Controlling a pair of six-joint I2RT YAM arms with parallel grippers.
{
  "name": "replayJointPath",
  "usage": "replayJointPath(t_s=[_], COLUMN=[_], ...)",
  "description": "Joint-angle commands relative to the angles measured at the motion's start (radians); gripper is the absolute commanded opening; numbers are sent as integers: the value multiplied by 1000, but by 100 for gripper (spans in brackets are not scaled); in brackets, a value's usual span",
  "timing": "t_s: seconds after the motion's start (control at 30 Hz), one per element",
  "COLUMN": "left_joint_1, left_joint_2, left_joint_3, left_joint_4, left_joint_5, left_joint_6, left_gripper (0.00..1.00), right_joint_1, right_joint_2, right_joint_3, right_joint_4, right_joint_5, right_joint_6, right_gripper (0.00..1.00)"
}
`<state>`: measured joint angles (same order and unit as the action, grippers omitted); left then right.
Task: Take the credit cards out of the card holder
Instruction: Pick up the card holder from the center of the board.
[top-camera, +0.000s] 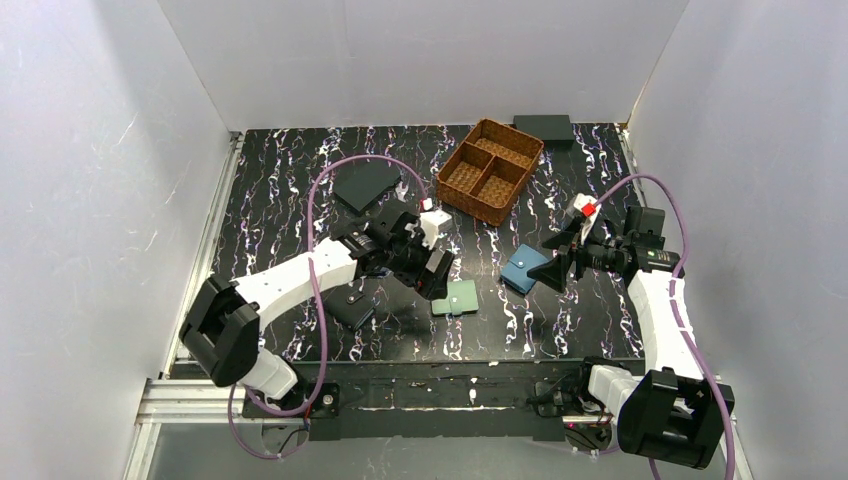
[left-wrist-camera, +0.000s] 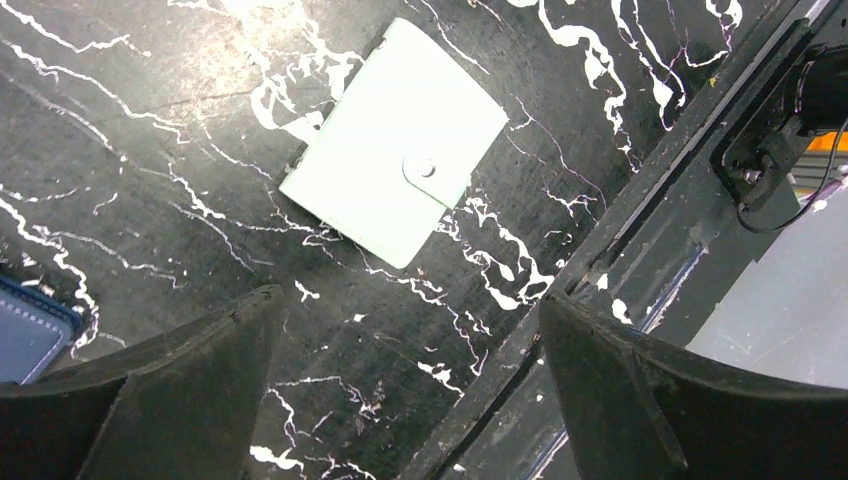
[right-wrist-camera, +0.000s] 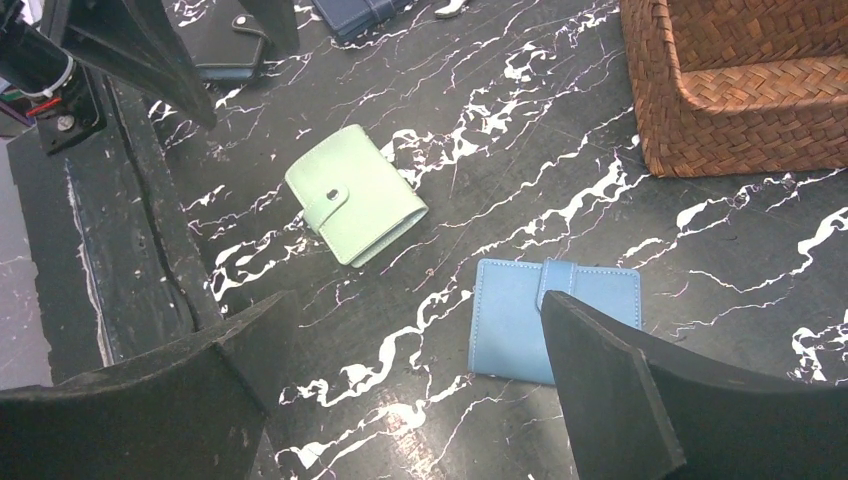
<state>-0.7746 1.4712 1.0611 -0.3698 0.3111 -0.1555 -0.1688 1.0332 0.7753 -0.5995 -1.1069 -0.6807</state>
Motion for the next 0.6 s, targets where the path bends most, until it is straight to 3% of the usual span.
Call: replayJointPath(t_s=[0.0,0.23,0.57], left_joint_1=[-3,2,34], left_joint_2=[21,48,66], left_joint_3=[34,22,16], left_joint_4=[24,49,76], left_joint_5=[65,127,220], left_joint_6=[52,23,-11], left_gripper=[99,99,99], right_joint_1=[-3,-3,-55], right_joint_2=[-18,-20,-43], right_joint_3=[-5,-16,-31], right_joint_4=[-24,-98,-117], right_joint_5=[-4,3,6], right_joint_6=[-66,-185,-220], right_gripper=[100,100,100])
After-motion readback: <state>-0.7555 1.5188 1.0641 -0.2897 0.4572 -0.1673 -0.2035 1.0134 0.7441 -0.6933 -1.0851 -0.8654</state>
